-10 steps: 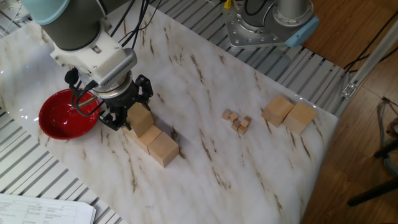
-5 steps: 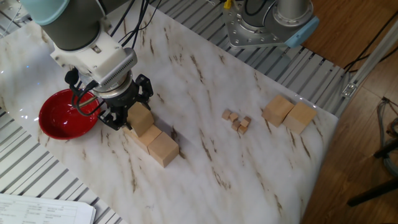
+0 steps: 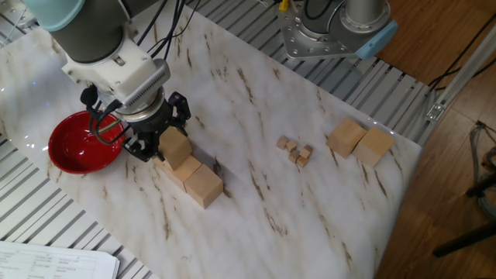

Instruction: Stack the blocks into a pyramid shape

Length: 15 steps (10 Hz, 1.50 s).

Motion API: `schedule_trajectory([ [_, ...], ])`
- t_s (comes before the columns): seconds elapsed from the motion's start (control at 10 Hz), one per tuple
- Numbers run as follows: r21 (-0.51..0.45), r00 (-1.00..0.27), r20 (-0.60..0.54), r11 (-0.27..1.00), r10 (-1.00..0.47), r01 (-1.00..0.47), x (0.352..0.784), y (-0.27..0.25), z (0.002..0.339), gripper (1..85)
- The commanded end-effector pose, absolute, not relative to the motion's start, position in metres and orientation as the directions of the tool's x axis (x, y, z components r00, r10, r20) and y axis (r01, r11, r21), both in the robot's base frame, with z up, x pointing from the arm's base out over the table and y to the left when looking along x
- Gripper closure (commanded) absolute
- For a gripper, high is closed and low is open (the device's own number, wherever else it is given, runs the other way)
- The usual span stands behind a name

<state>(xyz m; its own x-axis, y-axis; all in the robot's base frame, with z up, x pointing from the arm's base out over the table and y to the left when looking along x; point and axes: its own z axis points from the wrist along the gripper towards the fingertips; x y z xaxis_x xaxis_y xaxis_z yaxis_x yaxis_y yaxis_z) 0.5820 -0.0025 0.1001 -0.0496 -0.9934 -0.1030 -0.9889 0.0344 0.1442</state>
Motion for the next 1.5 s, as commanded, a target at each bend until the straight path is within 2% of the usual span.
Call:
schedule_trajectory([
  [0.0, 0.143, -0.042, -0.118, 0.025, -0.992, -0.989, 0.5828, -0.0002, 0.1017, 11.0],
  [0.4, 0.140, -0.031, -0.119, 0.014, -0.992, -0.990, 0.5833, 0.0000, 0.1007, 5.3],
  [0.5, 0.141, -0.031, -0.116, 0.014, -0.993, -0.990, 0.5830, -0.0007, 0.1008, 1.3],
  [1.4, 0.129, -0.056, -0.117, 0.040, -0.992, -0.991, 0.5861, 0.0017, 0.1040, 0.7],
])
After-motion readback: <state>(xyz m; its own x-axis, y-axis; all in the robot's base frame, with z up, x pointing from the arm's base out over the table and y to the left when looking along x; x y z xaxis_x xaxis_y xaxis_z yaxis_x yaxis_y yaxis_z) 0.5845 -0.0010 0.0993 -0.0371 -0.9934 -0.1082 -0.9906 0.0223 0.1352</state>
